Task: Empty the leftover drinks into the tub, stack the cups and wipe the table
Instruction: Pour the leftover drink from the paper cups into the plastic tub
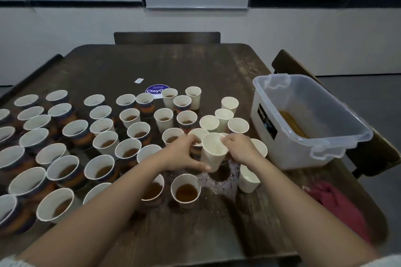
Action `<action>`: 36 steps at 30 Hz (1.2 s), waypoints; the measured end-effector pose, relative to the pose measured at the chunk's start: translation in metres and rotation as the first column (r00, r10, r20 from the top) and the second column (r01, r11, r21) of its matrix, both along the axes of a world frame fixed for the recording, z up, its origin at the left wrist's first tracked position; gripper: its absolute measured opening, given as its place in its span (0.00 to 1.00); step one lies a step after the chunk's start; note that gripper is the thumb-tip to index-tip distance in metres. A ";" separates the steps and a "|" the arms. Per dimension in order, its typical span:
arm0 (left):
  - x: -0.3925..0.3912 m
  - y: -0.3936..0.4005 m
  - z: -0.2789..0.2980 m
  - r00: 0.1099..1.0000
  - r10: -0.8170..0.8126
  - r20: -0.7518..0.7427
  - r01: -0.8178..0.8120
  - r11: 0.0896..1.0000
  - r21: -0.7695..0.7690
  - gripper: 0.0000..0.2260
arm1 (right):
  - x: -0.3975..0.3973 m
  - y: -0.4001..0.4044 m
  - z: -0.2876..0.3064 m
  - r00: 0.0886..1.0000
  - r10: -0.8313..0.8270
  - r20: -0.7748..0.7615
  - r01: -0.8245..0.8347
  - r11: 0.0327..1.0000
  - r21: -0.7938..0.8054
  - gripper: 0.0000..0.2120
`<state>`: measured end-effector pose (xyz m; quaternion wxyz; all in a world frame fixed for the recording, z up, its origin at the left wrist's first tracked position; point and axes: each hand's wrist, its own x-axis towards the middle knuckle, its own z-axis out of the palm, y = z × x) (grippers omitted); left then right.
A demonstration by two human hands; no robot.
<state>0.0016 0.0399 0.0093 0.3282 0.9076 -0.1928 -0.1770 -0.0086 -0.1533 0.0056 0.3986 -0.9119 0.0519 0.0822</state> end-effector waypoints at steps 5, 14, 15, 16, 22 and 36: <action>-0.022 0.018 -0.025 0.978 -0.167 -0.122 0.196 0.935 0.295 0.43 | -0.016 0.008 -0.038 0.990 -0.111 -0.093 0.094 0.982 -0.167 0.19; -0.034 0.014 -0.056 0.947 -0.317 -0.055 0.306 0.835 0.458 0.38 | -0.018 0.018 -0.047 0.952 -0.261 -0.157 0.262 0.965 -0.013 0.12; -0.034 0.013 -0.057 0.948 -0.314 -0.043 0.299 0.842 0.449 0.37 | -0.018 0.018 -0.049 0.952 -0.263 -0.158 0.265 0.964 -0.011 0.11; -0.034 0.013 -0.058 0.952 -0.305 -0.040 0.291 0.853 0.432 0.35 | -0.019 0.018 -0.048 0.951 -0.267 -0.154 0.268 0.963 -0.013 0.10; -0.022 0.015 -0.037 0.972 -0.220 -0.079 0.234 0.924 0.303 0.32 | -0.018 0.013 -0.044 0.950 -0.310 0.040 0.313 0.943 -0.117 0.08; 0.032 -0.028 0.084 0.966 -0.159 0.204 0.143 0.985 0.093 0.34 | -0.009 -0.002 0.026 0.942 0.137 -0.307 0.140 0.671 0.728 0.38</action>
